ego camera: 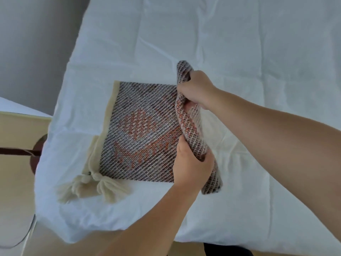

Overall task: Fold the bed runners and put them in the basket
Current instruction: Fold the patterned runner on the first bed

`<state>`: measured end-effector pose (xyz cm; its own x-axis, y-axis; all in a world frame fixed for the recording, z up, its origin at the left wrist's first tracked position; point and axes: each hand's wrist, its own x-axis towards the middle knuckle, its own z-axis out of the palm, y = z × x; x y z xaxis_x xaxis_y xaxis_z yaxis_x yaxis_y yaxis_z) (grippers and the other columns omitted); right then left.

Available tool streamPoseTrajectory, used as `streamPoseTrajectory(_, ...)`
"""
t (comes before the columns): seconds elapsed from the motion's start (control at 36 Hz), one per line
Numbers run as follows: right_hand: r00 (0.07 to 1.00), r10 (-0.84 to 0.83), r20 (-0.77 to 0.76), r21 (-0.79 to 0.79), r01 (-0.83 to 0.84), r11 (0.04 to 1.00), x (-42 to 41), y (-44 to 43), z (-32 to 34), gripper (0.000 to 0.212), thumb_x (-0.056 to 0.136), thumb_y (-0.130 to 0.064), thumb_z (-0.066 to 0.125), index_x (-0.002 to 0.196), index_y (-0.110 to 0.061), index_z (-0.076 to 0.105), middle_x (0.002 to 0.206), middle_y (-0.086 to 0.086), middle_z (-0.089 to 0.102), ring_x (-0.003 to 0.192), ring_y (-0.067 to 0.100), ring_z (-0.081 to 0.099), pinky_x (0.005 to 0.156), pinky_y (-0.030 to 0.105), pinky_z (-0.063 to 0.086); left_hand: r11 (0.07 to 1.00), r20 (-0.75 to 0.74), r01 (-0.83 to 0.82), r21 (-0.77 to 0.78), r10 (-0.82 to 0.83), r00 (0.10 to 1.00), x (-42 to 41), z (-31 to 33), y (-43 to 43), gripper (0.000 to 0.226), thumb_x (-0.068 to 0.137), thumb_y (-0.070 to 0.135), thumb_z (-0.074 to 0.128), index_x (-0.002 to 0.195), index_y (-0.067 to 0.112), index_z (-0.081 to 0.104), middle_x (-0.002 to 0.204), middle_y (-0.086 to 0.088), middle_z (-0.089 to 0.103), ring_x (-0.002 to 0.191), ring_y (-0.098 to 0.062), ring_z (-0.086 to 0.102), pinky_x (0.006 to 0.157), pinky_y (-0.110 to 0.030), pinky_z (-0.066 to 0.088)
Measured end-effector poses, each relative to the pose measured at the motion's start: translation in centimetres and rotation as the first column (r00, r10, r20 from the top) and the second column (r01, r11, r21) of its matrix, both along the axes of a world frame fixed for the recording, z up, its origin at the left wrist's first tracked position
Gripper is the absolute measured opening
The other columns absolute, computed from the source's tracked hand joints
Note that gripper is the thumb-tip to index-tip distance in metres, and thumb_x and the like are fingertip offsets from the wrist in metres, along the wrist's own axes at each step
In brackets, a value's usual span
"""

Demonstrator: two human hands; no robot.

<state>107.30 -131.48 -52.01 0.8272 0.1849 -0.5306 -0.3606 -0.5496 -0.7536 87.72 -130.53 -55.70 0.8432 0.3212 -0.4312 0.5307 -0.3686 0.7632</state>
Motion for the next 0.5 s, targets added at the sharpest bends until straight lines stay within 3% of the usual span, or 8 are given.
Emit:
streamPoseTrajectory(0.06, 1.000, -0.006, 0.006, -0.006, 0.006, 1.000, -0.4, 1.9, -0.3, 0.036, 0.080, -0.008, 0.054, 0.115, -0.001, 0.049, 0.092, 0.015, 0.060, 0.055, 0.029, 0.069, 0.053, 0.043, 0.060, 0.999, -0.012, -0.022, 0.041, 0.023, 1.000, -0.5, 0.2, 2.5, 0.071, 0.076, 0.031, 0.061, 0.139, 0.026, 0.029, 0.131, 0.007, 0.050, 0.115, -0.014, 0.052, 0.097, -0.037, 0.046)
streamPoseTrajectory(0.11, 0.999, -0.026, 0.025, -0.012, 0.027, 1.000, -0.7, 3.9, -0.8, 0.041, 0.080, -0.008, 0.055, 0.121, -0.004, 0.049, 0.089, 0.010, 0.061, 0.054, 0.024, 0.069, 0.054, 0.041, 0.060, 0.995, -0.031, -0.065, 0.071, 0.068, 0.997, -1.1, 0.1, 5.2, 0.055, 0.076, 0.029, 0.060, 0.125, 0.033, 0.035, 0.113, 0.015, 0.056, 0.101, -0.012, 0.058, 0.083, -0.034, 0.050)
streamPoseTrajectory(0.17, 0.998, -0.045, 0.053, -0.012, 0.045, 0.999, -1.1, 6.1, -1.4, 0.032, 0.082, -0.011, 0.058, 0.113, -0.008, 0.052, 0.091, 0.006, 0.059, 0.054, 0.019, 0.069, 0.050, 0.036, 0.059, 0.988, -0.043, -0.090, 0.125, 0.096, 0.994, -1.7, -0.3, 7.8, 0.043, 0.080, 0.032, 0.059, 0.114, 0.040, 0.033, 0.096, 0.025, 0.052, 0.092, -0.009, 0.060, 0.072, -0.027, 0.046)
streamPoseTrajectory(0.22, 0.997, -0.060, 0.048, 0.005, 0.060, 0.998, -1.5, 8.3, -2.1, 0.029, 0.084, -0.012, 0.059, 0.111, -0.009, 0.052, 0.098, 0.008, 0.059, 0.058, 0.019, 0.069, 0.049, 0.034, 0.059, 0.982, -0.048, -0.095, 0.163, 0.104, 0.993, -2.5, -0.9, 10.4, 0.044, 0.088, 0.038, 0.056, 0.126, 0.034, 0.034, 0.103, 0.024, 0.054, 0.098, -0.011, 0.060, 0.075, -0.028, 0.048)
streamPoseTrajectory(0.28, 0.997, -0.069, 0.042, 0.019, 0.069, 0.997, -1.9, 10.5, -2.8, 0.037, 0.086, -0.014, 0.060, 0.122, -0.009, 0.050, 0.108, 0.009, 0.057, 0.056, 0.019, 0.069, 0.050, 0.032, 0.058, 0.977, -0.061, -0.094, 0.192, 0.107, 0.992, -3.3, -1.5, 12.8, 0.050, 0.093, 0.041, 0.048, 0.137, 0.024, 0.031, 0.123, 0.009, 0.057, 0.110, -0.015, 0.058, 0.087, -0.034, 0.049)
streamPoseTrajectory(0.36, 0.994, -0.074, 0.081, 0.009, 0.074, 0.997, -2.5, 13.9, -3.8, 0.026, 0.087, -0.017, 0.062, 0.110, -0.011, 0.052, 0.101, 0.008, 0.057, 0.055, 0.019, 0.068, 0.049, 0.033, 0.059, 0.968, -0.071, -0.091, 0.236, 0.111, 0.991, -4.1, -2.5, 16.6, 0.046, 0.096, 0.042, 0.040, 0.135, 0.020, 0.036, 0.125, 0.000, 0.058, 0.111, -0.019, 0.058, 0.090, -0.038, 0.049)
streamPoseTrajectory(0.5, 0.990, -0.057, 0.128, -0.012, 0.059, 0.998, -2.9, 19.3, -5.2, 0.018, 0.088, -0.019, 0.060, 0.102, -0.013, 0.049, 0.096, 0.005, 0.056, 0.047, 0.012, 0.066, 0.049, 0.035, 0.059, 0.958, -0.038, -0.075, 0.277, 0.089, 0.995, -5.0, -3.5, 22.5, 0.016, 0.096, 0.041, 0.039, 0.107, 0.030, 0.044, 0.084, 0.021, 0.053, 0.074, 0.001, 0.054, 0.059, -0.021, 0.040)
